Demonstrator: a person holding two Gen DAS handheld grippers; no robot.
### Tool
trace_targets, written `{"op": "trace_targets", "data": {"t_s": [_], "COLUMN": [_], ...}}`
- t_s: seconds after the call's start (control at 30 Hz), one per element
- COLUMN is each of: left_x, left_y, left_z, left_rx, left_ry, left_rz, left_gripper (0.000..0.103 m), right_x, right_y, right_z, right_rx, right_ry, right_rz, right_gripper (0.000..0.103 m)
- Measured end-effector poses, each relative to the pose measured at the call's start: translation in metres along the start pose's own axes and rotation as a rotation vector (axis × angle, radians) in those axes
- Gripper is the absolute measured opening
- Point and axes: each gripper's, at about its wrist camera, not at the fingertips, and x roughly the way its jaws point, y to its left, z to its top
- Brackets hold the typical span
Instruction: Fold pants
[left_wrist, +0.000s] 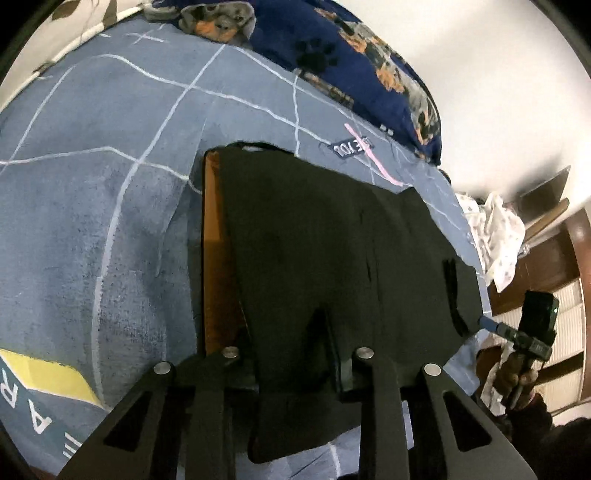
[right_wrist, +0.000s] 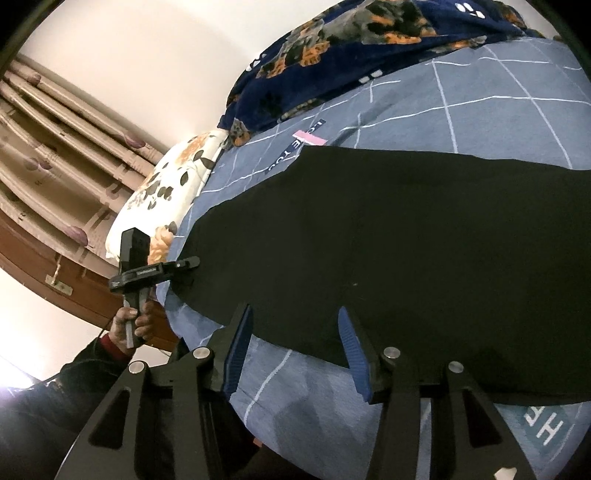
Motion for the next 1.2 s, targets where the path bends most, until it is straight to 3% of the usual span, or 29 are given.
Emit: {"op": "trace_targets", "data": {"t_s": [0.13,0.3,0.4,0.6,0.67,0.77,0.93,1.0,1.03,1.1,1.13,1.17,1.2], "left_x": [-0.008,-0.033,-0.034,0.003,0.023,0.053,0.080,0.085,0.086,0.082,0.078,0.073,0.067], "left_y": [-0.020,-0.078,-0.130,-0.202,-0.220,-0.250,-0.302,-0.317,-0.321,-0.327,-0.329,-0.332,-0.333], "left_z": [0.001,0.006,0.007,0.006,0.004,0.003,-0.002,-0.001,-0.001,0.000,0.000,0.001,0.003], "left_rx": [0.012,0.042,0.115,0.183,0.206,0.258,0.434,0.483,0.486,0.485,0.484,0.487,0.492], "left_ry": [-0.048,-0.110,-0.114,-0.082,-0.060,-0.031,-0.009,0.010,0.030,0.043,0.038,0.025,0.000], "left_rz": [0.047,-0.031,-0.059,-0.117,-0.124,-0.126,-0.037,-0.010,-0.022,-0.107,-0.135,-0.144,-0.144], "left_gripper": [0.017,0.011,0.011,0.011,0.011,0.011,0.013,0.020,0.028,0.033,0.043,0.060,0.065], "right_x": [0.003,0.005,0.009,0.033,0.043,0.051,0.049,0.046,0.044,0.045,0.045,0.045,0.048], "right_y": [0.005,0.006,0.008,0.002,-0.001,-0.011,-0.045,-0.059,-0.063,-0.072,-0.075,-0.077,-0.078], "right_z": [0.000,0.007,0.020,0.039,0.041,0.040,0.034,0.033,0.032,0.031,0.030,0.030,0.030], "right_rx": [-0.020,-0.002,0.044,0.255,0.322,0.406,0.567,0.611,0.623,0.658,0.665,0.670,0.676], "right_ry": [0.008,-0.006,-0.022,-0.015,-0.009,-0.017,-0.058,-0.079,-0.085,-0.094,-0.094,-0.093,-0.087], "right_rz": [0.004,0.062,0.175,0.473,0.532,0.580,0.640,0.653,0.659,0.664,0.652,0.646,0.640], "right_gripper": [0.050,0.050,0.050,0.054,0.056,0.057,0.064,0.065,0.066,0.068,0.071,0.073,0.074]}}
